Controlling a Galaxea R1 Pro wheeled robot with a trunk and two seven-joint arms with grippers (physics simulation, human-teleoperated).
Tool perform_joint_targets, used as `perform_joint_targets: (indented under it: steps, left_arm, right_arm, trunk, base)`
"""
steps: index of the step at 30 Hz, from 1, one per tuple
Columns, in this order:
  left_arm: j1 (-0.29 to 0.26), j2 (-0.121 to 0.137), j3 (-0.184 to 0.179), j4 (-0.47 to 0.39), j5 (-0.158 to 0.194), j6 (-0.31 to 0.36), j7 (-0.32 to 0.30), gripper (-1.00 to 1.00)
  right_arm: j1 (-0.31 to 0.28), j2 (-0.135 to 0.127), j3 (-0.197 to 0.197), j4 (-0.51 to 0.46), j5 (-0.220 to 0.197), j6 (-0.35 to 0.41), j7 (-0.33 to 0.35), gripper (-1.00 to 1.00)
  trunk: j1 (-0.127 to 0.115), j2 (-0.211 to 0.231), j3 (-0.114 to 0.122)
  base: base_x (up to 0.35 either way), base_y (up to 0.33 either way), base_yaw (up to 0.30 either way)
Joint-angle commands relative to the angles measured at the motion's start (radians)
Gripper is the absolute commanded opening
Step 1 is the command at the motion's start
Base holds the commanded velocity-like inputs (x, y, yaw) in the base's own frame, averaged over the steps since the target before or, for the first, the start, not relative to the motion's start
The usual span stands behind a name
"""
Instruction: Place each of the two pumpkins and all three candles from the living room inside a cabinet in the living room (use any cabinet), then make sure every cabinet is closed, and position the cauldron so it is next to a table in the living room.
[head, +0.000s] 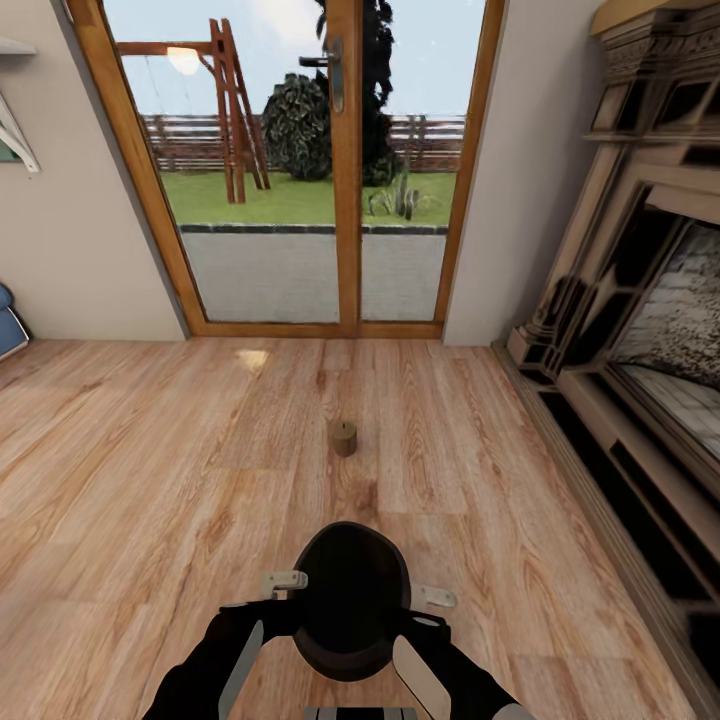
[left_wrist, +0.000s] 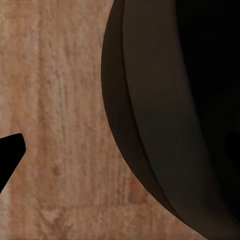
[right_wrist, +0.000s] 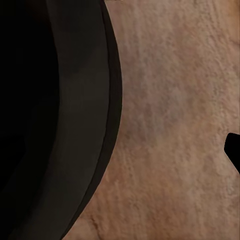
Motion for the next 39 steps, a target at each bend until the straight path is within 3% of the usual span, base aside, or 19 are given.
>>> perform_joint_targets:
  steps: [1,33,34,39]
  left_arm:
    - [0.000,0.000,-0.001,-0.002,0.007,0.005,0.003,1.00]
    - [0.000,0.000,-0.001,-0.002,0.007,0.005,0.003,1.00]
    - [0.000,0.000,-0.001,-0.002,0.007,0.005,0.003,1.00]
    - [0.000,0.000,-0.001,-0.002,0.007,0.005,0.003,1.00]
  right_arm:
    - [-0.001,-0.001,0.005,-0.001,-0.005,0.005,-0.008,1.00]
    - [-0.001,-0.001,0.005,0.007,-0.005,-0.030,-0.010,1.00]
    - [-0.001,-0.001,0.005,0.007,-0.005,-0.030,-0.010,-1.00]
    - [-0.001,-0.001,0.005,0.007,-0.006,-0.029,-0.011,-1.00]
  trunk:
    - [0.000,0.000,-0.001]
    - [0.003,-0.002,-0.024]
    - [0.003,-0.002,-0.024]
    - [0.003,-0.002,-0.024]
  base:
    - [0.000,0.000,0.000]
    - [0.000,0.000,0.000]
    - [0.000,0.000,0.000]
    - [0.000,0.000,0.000]
